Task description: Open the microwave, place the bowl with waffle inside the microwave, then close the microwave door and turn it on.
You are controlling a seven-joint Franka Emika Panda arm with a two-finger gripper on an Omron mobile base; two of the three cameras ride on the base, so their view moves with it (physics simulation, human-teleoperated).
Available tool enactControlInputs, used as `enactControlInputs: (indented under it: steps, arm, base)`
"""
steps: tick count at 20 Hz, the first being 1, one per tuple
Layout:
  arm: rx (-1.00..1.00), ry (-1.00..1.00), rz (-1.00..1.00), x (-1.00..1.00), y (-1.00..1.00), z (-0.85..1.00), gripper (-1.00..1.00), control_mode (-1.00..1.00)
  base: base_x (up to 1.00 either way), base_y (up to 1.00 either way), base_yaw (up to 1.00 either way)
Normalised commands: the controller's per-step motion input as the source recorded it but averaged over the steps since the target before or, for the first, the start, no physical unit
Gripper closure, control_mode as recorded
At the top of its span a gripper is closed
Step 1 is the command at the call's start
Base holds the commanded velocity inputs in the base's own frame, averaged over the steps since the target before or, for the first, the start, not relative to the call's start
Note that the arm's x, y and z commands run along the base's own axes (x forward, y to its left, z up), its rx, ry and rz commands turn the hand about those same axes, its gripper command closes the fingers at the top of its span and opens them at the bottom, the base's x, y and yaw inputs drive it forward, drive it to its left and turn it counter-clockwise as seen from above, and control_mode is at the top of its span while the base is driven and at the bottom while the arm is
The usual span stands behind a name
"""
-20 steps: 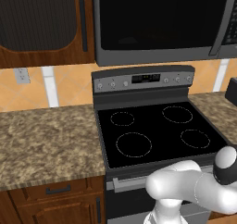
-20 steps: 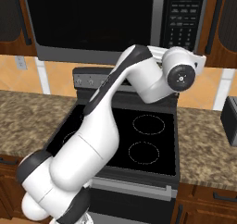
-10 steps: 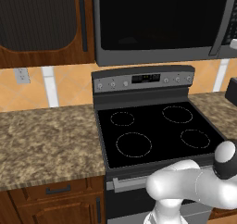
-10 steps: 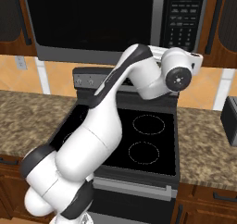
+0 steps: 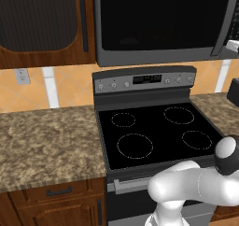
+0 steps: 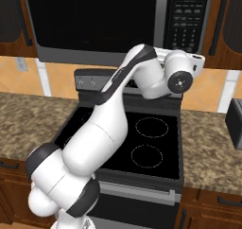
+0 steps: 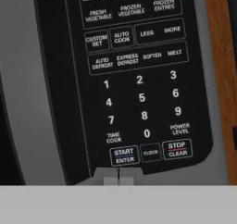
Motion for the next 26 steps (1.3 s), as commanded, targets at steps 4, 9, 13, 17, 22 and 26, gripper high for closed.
enactControlInputs:
  steps: [4, 9, 13, 17, 22, 26]
  arm:
    - [0.0, -0.01, 0.0, 0.22, 0.0, 0.0, 1.0, -1.0]
    - [0.0, 0.0, 0.0, 0.22, 0.0, -0.03, 1.0, -1.0]
    - [0.0, 0.0, 0.0, 0.26, 0.0, -0.06, 1.0, -1.0]
    - [0.0, 0.0, 0.0, 0.26, 0.0, -0.06, 1.0, -1.0]
    - [0.0, 0.01, 0.07, 0.71, 0.0, -0.39, 1.0, -1.0]
    - [0.0, 0.02, 0.09, 0.44, 0.0, -0.32, 1.0, -1.0]
  base:
    - [0.0, 0.0, 0.0]
    - [0.0, 0.0, 0.0]
    - [0.0, 0.0, 0.0]
    - [0.0, 0.0, 0.0]
    - [0.0, 0.0, 0.0]
    - [0.0, 0.0, 0.0]
